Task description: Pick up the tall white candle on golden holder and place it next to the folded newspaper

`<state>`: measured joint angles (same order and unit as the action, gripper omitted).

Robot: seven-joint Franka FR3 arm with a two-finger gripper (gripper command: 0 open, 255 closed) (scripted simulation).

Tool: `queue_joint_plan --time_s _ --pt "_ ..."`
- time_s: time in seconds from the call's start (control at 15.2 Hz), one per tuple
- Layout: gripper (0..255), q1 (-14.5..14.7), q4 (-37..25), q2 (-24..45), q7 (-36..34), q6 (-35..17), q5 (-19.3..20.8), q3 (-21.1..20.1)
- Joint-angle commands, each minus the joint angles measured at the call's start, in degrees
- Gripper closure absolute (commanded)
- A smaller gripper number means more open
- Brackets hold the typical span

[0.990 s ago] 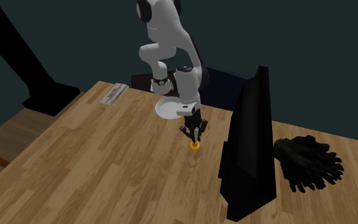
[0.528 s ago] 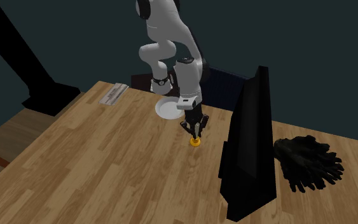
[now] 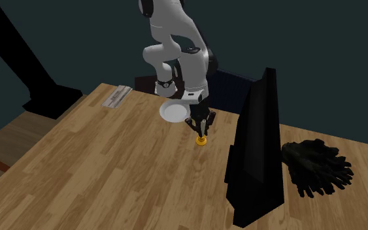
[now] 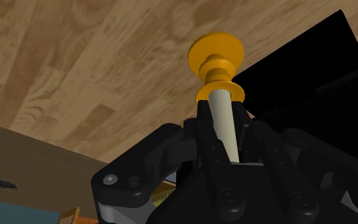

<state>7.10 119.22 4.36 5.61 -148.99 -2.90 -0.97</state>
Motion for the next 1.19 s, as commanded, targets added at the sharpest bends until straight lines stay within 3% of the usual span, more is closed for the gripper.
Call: queue_joint_plan --time_s 0.0,1.06,1.12 --pt "255 0.0 -0.7 -0.7 -0.2 1.3 0.1 0.0" --pt "255 0.0 -8.7 -4.3 -0.8 13.0 0.6 0.1" --pt "255 -0.4 -6.5 -6.2 0.2 12.7 0.1 0.4"
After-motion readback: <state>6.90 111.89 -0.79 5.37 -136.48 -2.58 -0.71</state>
